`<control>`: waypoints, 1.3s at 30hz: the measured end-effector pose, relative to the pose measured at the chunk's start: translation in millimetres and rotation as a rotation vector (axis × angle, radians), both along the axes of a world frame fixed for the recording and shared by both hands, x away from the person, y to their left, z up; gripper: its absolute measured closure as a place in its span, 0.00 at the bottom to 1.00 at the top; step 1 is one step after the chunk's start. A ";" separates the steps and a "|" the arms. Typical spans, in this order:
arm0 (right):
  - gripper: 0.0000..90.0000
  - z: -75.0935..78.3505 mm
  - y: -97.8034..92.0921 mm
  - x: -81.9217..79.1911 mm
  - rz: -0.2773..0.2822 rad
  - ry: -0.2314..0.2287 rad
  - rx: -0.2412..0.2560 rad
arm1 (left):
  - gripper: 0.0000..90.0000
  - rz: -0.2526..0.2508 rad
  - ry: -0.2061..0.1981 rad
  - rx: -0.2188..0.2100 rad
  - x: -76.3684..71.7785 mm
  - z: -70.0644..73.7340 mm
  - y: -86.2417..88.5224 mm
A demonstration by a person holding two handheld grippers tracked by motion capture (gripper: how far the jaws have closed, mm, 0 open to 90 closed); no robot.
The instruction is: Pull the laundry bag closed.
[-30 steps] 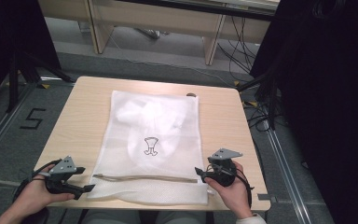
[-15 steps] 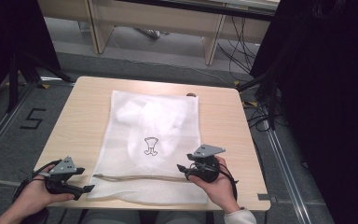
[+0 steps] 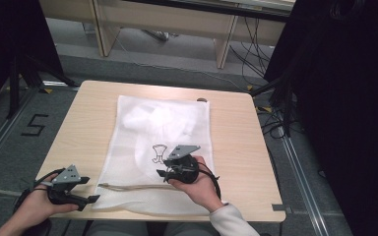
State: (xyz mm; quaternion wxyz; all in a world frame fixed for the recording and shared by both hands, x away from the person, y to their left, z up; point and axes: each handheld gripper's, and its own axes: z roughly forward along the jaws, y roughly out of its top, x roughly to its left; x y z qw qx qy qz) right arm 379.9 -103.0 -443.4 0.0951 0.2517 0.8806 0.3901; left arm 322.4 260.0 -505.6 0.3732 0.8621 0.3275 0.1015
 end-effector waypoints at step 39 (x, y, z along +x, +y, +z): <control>0.76 -24.9 119.7 15.4 0.206 0.144 -0.061 | 0.25 0.017 0.015 -0.016 0.0 -1.1 -0.7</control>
